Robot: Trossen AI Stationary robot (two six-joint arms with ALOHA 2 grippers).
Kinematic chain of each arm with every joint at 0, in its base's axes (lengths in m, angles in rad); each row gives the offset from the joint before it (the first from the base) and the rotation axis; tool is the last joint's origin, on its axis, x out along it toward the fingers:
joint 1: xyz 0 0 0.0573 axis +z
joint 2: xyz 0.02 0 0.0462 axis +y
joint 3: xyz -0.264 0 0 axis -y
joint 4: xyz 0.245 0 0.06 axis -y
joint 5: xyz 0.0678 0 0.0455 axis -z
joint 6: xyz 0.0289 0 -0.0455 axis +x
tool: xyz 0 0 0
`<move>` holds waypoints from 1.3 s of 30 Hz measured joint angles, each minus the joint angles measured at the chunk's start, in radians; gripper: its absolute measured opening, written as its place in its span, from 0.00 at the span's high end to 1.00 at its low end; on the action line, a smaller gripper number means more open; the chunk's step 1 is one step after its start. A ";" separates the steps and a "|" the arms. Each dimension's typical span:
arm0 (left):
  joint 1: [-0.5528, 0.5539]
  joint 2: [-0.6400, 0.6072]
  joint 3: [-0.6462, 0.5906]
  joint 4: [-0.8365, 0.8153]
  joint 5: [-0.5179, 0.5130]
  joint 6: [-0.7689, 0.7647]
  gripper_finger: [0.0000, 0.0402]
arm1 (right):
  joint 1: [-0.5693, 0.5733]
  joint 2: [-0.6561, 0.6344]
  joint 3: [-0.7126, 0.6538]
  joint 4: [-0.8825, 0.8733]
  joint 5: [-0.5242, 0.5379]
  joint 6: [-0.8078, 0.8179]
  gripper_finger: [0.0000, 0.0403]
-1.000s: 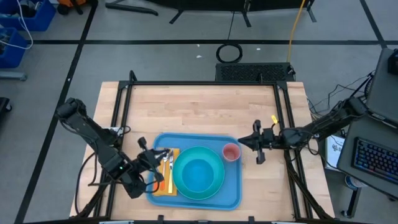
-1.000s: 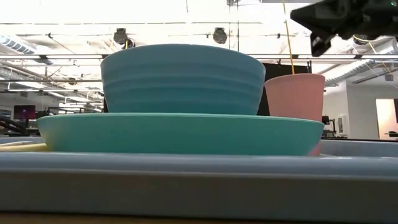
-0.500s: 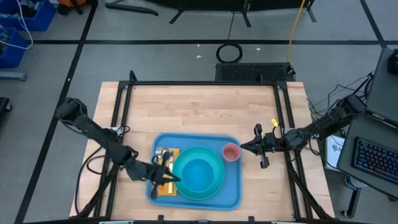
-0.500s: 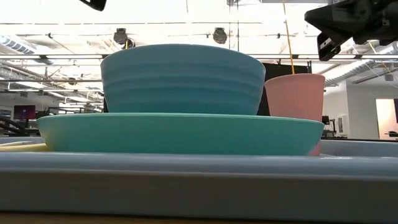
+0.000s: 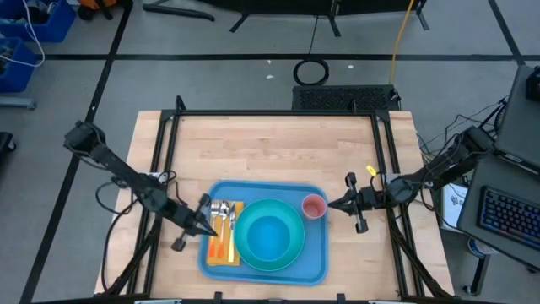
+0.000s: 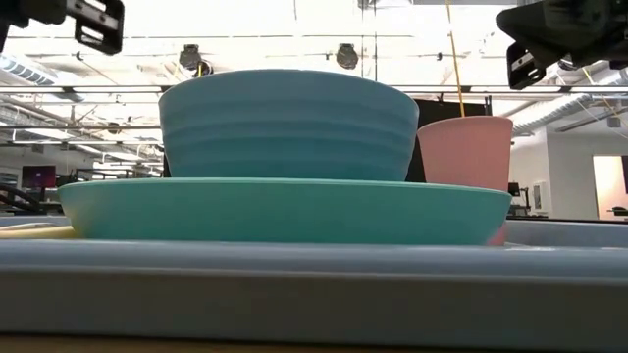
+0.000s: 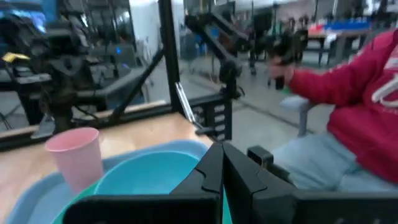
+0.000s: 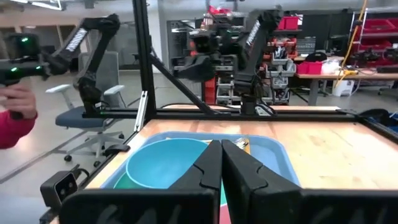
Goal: Set up tray
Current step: Return to Home Position
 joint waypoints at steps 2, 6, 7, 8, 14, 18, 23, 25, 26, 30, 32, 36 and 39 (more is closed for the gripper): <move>-0.002 -0.062 -0.056 0.028 -0.012 0.000 0.98 | 0.005 0.000 0.000 0.001 0.000 -0.024 1.00; -0.003 -0.177 -0.128 0.023 -0.059 0.000 0.98 | 0.006 -0.011 0.000 0.003 0.000 -0.032 1.00; -0.003 -0.203 -0.139 0.019 -0.062 0.001 0.99 | 0.006 -0.019 0.000 0.003 0.000 -0.032 1.00; -0.003 -0.228 -0.150 0.015 -0.062 0.001 0.99 | 0.006 -0.030 0.000 0.000 0.000 -0.032 1.00; -0.003 -0.375 -0.183 -0.042 -0.082 0.008 0.98 | 0.006 -0.132 0.000 -0.010 0.002 -0.049 1.00; -0.003 -0.472 -0.178 -0.170 -0.097 0.007 0.99 | 0.006 -0.212 0.000 -0.068 0.002 -0.049 1.00; -0.003 -0.593 -0.178 -0.280 -0.098 0.006 0.99 | 0.006 -0.314 0.000 -0.215 0.003 -0.048 1.00; -0.003 -0.643 -0.178 -0.335 -0.099 0.008 0.99 | 0.006 -0.352 0.000 -0.268 0.003 -0.039 1.00; -0.003 -0.667 -0.178 -0.357 -0.103 0.008 0.99 | 0.006 -0.368 0.000 -0.291 0.004 -0.033 1.00; -0.003 -0.759 -0.178 -0.436 -0.134 0.007 0.97 | 0.006 -0.432 0.000 -0.371 0.005 -0.026 1.00; -0.003 -0.803 -0.177 -0.476 -0.136 0.021 0.98 | 0.006 -0.463 0.000 -0.400 0.015 -0.028 1.00; -0.003 -0.893 -0.138 -0.667 -0.133 -0.007 0.99 | 0.005 -0.524 0.000 -0.475 0.061 -0.028 1.00; -0.003 -0.946 -0.080 -0.843 -0.137 -0.051 0.97 | 0.005 -0.562 0.000 -0.537 0.056 -0.023 1.00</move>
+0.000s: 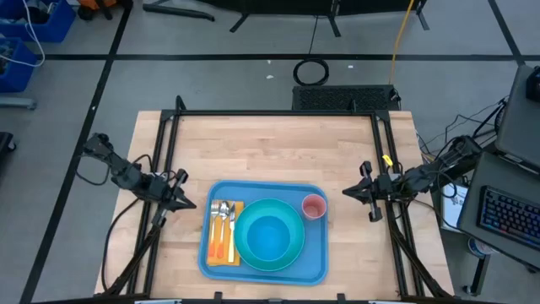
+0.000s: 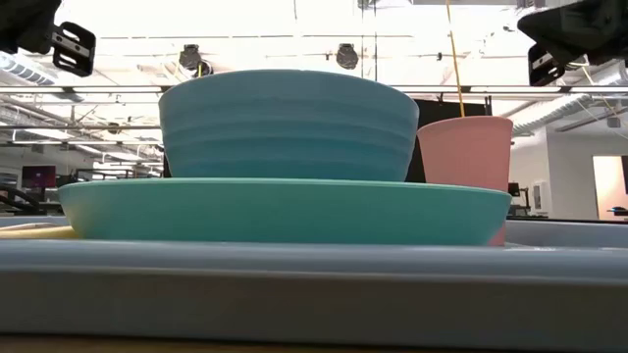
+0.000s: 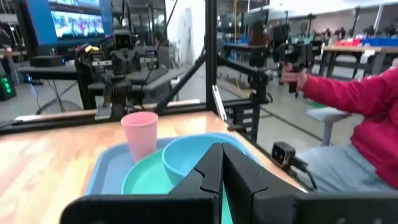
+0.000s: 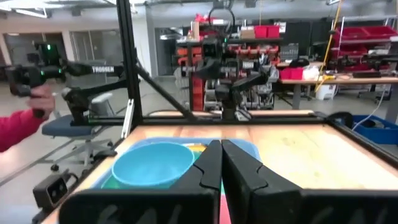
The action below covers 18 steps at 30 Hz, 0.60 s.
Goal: Set up tray
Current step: Return to Home Position
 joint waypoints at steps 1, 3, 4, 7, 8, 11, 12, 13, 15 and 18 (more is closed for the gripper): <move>0.000 -0.014 0.014 -0.038 0.000 -0.002 0.97 | 0.000 -0.011 0.000 -0.023 0.000 0.005 1.00; 0.000 -0.036 0.026 -0.065 0.004 0.012 0.97 | 0.000 -0.028 0.000 -0.069 0.000 0.015 1.00; 0.000 -0.046 0.027 -0.066 0.007 0.029 0.98 | 0.000 -0.035 0.000 -0.090 0.001 0.020 1.00; 0.000 -0.073 0.028 -0.081 0.012 0.073 0.99 | 0.000 -0.058 0.000 -0.143 0.011 0.029 1.00; 0.000 -0.080 0.028 -0.094 0.012 0.075 0.98 | 0.001 -0.067 0.000 -0.149 0.026 0.031 1.00; 0.000 -0.090 0.028 -0.129 -0.003 0.063 0.96 | 0.001 -0.105 0.000 -0.149 0.045 0.015 1.00; 0.000 -0.089 0.028 -0.141 -0.004 0.063 0.96 | 0.001 -0.122 0.000 -0.152 0.051 0.000 1.00; 0.000 -0.089 0.028 -0.150 -0.006 0.062 0.96 | 0.001 -0.138 0.000 -0.157 0.052 -0.014 1.00; 0.000 -0.089 0.023 -0.148 -0.021 0.055 0.97 | 0.001 -0.171 0.000 -0.182 0.053 -0.029 1.00; 0.000 -0.089 0.016 -0.161 -0.031 0.055 0.99 | 0.001 -0.198 0.000 -0.236 0.053 -0.004 1.00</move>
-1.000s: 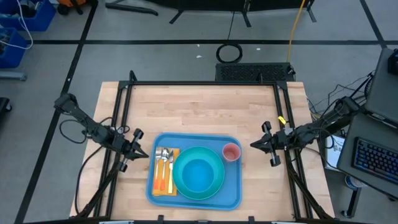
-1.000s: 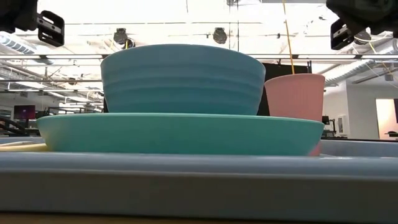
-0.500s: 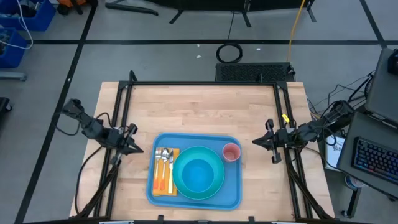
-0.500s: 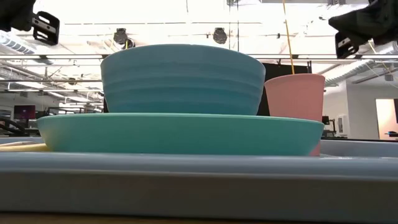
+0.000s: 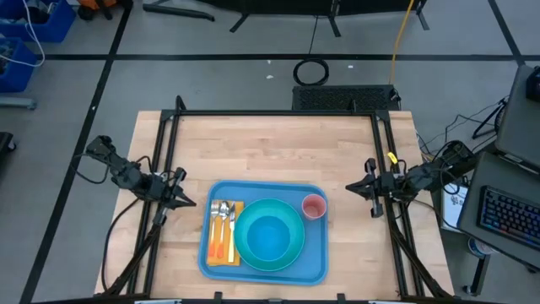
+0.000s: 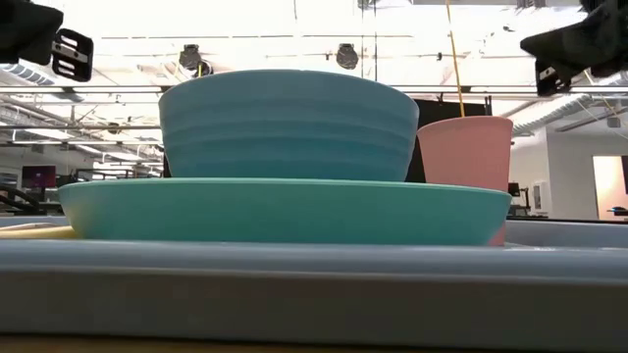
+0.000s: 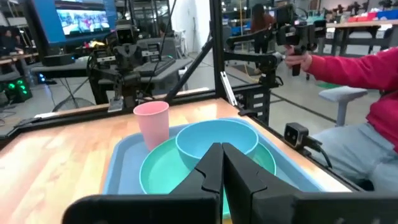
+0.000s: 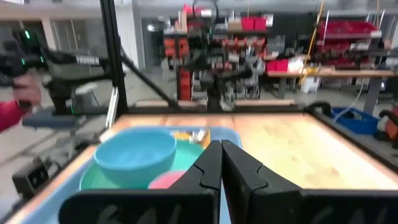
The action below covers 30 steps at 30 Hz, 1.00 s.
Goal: Set up tray
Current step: Return to Home Position
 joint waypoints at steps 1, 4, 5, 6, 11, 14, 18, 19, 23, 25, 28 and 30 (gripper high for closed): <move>0.000 0.000 0.000 -0.006 0.000 0.000 0.99 | 0.000 -0.005 0.000 -0.025 0.000 0.009 1.00; 0.000 0.000 0.000 -0.021 0.000 0.003 0.96 | 0.000 -0.011 0.000 -0.102 0.000 0.039 1.00; 0.000 0.000 0.000 -0.020 0.000 0.009 0.95 | 0.000 -0.010 0.000 -0.119 0.000 0.048 1.00; 0.000 0.000 0.000 -0.020 0.000 0.017 0.93 | 0.000 -0.010 0.000 -0.131 0.000 0.053 1.00; 0.000 0.001 0.000 -0.030 0.000 0.017 0.90 | 0.000 -0.010 0.000 -0.154 0.001 0.026 1.00; 0.000 0.001 0.000 -0.030 0.000 0.021 0.90 | 0.000 -0.010 0.000 -0.152 -0.001 0.007 1.00; 0.000 0.001 0.000 -0.030 0.000 0.020 0.91 | 0.000 -0.010 0.000 -0.152 -0.002 0.008 1.00; 0.000 0.001 0.000 -0.029 0.000 0.019 0.91 | 0.000 -0.010 0.000 -0.152 -0.003 0.007 1.00; 0.000 0.001 0.000 -0.030 0.000 0.020 0.90 | 0.000 -0.010 0.000 -0.152 -0.003 0.006 1.00; 0.000 0.001 0.000 -0.029 0.000 0.020 0.89 | 0.000 -0.010 0.000 -0.152 -0.003 0.006 1.00; 0.000 0.001 0.000 -0.029 0.000 0.020 0.89 | 0.000 -0.010 0.000 -0.152 -0.003 0.006 1.00; 0.000 0.001 0.000 -0.029 0.000 0.020 0.89 | 0.000 -0.010 0.000 -0.152 -0.003 0.006 1.00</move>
